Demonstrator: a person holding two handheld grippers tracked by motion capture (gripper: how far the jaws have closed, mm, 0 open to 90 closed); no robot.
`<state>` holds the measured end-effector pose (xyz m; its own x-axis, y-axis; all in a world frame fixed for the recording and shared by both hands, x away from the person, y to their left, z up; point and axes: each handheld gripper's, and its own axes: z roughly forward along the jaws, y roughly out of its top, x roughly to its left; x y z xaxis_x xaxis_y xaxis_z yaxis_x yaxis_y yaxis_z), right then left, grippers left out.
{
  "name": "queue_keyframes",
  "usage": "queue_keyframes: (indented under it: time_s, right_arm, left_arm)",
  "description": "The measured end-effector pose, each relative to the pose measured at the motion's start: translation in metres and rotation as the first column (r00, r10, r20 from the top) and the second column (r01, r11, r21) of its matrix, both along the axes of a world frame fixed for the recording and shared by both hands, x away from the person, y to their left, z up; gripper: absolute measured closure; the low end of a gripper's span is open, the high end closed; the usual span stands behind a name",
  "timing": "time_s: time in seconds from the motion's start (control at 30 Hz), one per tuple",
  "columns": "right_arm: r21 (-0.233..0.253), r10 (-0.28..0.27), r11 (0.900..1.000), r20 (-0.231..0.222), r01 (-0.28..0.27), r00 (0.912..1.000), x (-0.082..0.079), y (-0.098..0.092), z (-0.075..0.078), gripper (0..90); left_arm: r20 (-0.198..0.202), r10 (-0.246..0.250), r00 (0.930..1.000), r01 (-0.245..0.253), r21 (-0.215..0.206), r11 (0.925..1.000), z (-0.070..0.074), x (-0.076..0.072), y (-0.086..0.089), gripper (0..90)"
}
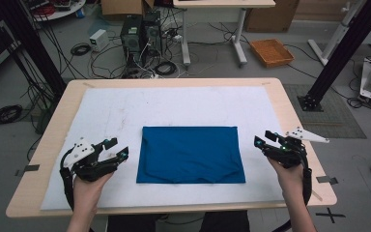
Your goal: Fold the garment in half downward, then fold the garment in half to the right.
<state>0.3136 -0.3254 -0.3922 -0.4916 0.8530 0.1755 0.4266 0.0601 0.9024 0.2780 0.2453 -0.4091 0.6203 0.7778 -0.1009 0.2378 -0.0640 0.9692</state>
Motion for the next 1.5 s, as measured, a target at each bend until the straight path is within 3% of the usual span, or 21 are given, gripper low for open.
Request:
queue_keyframes:
  time_s: [0.1,0.17,0.23,0.3,0.37,0.53,0.73,0.9,1.0,1.07,1.17,1.3,1.37,1.5]
  right_arm:
    - [0.009,-0.013,1.0,0.004,0.013,0.9999,-0.001,-0.007,0.001,42.8]
    - [0.012,-0.015,1.0,0.005,0.014,0.9999,-0.002,-0.01,0.002,42.1]
    - [0.013,-0.015,1.0,0.009,0.015,0.9998,-0.002,-0.012,0.003,41.8]
    - [0.019,-0.017,1.0,0.015,0.017,0.9997,-0.003,-0.013,0.006,41.5]
    - [0.022,-0.016,1.0,0.023,0.015,0.9996,-0.003,-0.012,0.009,41.5]
    - [0.008,-0.006,1.0,0.037,0.006,0.9993,-0.003,-0.009,0.011,41.5]
    - [0.012,-0.009,1.0,0.044,0.009,0.999,-0.004,-0.01,0.013,41.3]
    - [0.02,-0.019,1.0,0.052,0.018,0.9985,-0.005,-0.011,0.015,41.2]
    - [0.022,-0.02,1.0,0.052,0.019,0.9985,-0.004,-0.012,0.015,41.2]
    - [0.019,-0.018,1.0,0.051,0.017,0.9985,-0.003,-0.012,0.014,41.2]
    - [0.016,-0.019,1.0,0.051,0.019,0.9985,-0.003,-0.013,0.014,41.2]
    - [0.021,-0.024,1.0,0.059,0.023,0.998,-0.003,-0.014,0.016,41.2]
    - [0.027,-0.016,1.0,0.054,0.015,0.9984,-0.003,-0.014,0.015,42.1]
    - [0.026,-0.005,1.0,0.048,0.004,0.9988,-0.003,-0.013,0.014,42.1]
  left_arm:
    - [-0.006,-0.018,0.9998,0.018,-0.017,0.9997,-0.001,0.001,0.0,40.0]
    - [-0.022,-0.043,0.9988,0.043,0.001,0.9991,0.0,0.002,-0.002,39.2]
    - [-0.055,-0.065,0.9964,0.066,0.017,0.9976,0.002,0.004,-0.005,32.3]
    - [-0.079,-0.095,0.9924,0.096,0.009,0.9954,0.004,0.005,-0.006,31.5]
    - [-0.075,-0.078,0.9941,0.079,0.008,0.9968,0.008,0.003,-0.006,31.5]
    - [-0.013,-0.033,0.9994,0.033,0.011,0.9994,0.013,-0.004,-0.005,31.5]
    - [-0.041,-0.035,0.9985,0.036,0.026,0.999,0.015,-0.004,-0.008,31.0]
    - [-0.037,-0.016,0.9992,0.018,0.03,0.9994,0.014,-0.007,-0.015,31.5]
    - [-0.042,0.021,0.9989,-0.019,0.048,0.9987,0.01,-0.009,-0.021,32.4]
    - [-0.059,0.019,0.9981,-0.017,0.04,0.9991,0.004,-0.01,-0.024,35.6]
    - [-0.148,-0.007,0.989,0.01,0.016,0.9998,-0.006,-0.01,-0.028,39.4]
    - [-0.216,0.012,0.9764,-0.006,0.03,0.9995,-0.016,-0.014,-0.029,46.5]
    - [-0.265,0.025,0.964,-0.021,0.017,0.9996,-0.021,-0.012,-0.025,47.4]
    - [-0.32,0.062,0.9453,-0.062,0.01,0.998,-0.026,-0.008,-0.022,47.3]
